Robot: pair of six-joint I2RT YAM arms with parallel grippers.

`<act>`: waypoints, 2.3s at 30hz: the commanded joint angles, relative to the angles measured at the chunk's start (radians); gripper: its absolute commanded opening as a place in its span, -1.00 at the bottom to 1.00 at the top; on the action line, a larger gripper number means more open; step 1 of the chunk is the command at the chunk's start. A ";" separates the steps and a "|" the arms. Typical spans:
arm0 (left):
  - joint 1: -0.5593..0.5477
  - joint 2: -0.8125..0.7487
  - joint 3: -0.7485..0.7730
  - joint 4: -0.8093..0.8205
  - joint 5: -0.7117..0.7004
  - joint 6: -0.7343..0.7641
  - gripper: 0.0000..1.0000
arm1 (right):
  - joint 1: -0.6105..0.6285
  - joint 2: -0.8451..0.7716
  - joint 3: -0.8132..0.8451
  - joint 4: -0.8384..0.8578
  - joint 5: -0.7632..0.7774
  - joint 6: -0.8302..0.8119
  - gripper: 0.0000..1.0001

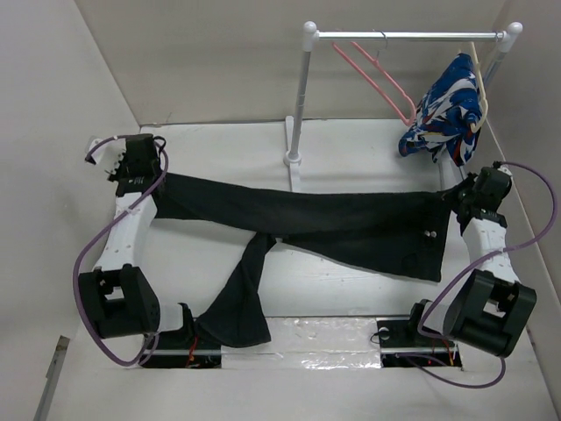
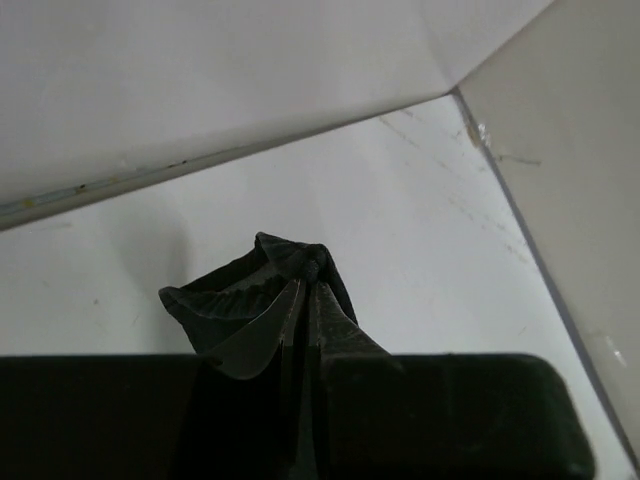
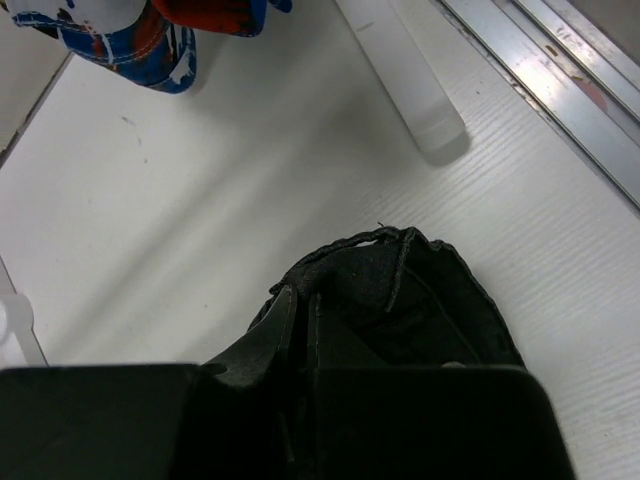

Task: Place the trousers on the hanger
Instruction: Flatten out the trousers at the center of the board.

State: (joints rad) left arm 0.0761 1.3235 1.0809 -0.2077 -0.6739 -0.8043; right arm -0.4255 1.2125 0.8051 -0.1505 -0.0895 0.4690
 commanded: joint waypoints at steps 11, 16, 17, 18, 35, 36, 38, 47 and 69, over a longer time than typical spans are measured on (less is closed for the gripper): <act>0.024 0.152 0.082 0.157 0.023 0.088 -1.00 | 0.106 0.183 0.179 0.178 0.085 0.023 -0.97; 0.024 0.122 0.071 0.322 0.068 0.134 -1.00 | 0.148 0.240 0.276 0.163 0.145 0.003 -1.00; 0.024 0.118 0.073 0.346 0.071 0.139 -1.00 | 0.159 0.240 0.278 0.179 0.158 0.002 -1.00; 0.024 0.132 0.108 0.350 0.059 0.148 -1.00 | 0.159 0.246 0.281 0.193 0.166 0.003 -1.00; -0.120 0.229 0.146 0.186 0.206 0.136 0.49 | 0.214 0.262 0.306 0.138 -0.022 -0.004 1.00; -0.160 0.168 0.119 0.174 0.211 0.128 0.48 | 0.232 0.190 0.248 0.169 -0.016 -0.006 1.00; -0.234 0.108 0.091 0.142 0.230 0.093 0.46 | 0.277 0.107 0.171 0.193 -0.007 -0.015 1.00; -0.378 -0.301 -0.263 0.252 0.494 0.042 -0.30 | 0.816 -0.346 -0.302 0.284 -0.061 -0.027 -0.81; -0.378 -0.622 -0.289 0.044 0.646 0.247 -0.59 | 1.901 0.392 -0.048 0.520 0.215 0.226 0.34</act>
State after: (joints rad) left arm -0.3012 0.7277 0.7437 -0.1513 -0.0292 -0.6022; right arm 1.4582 1.5772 0.6685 0.2569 0.1009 0.6792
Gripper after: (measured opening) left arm 0.199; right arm 0.673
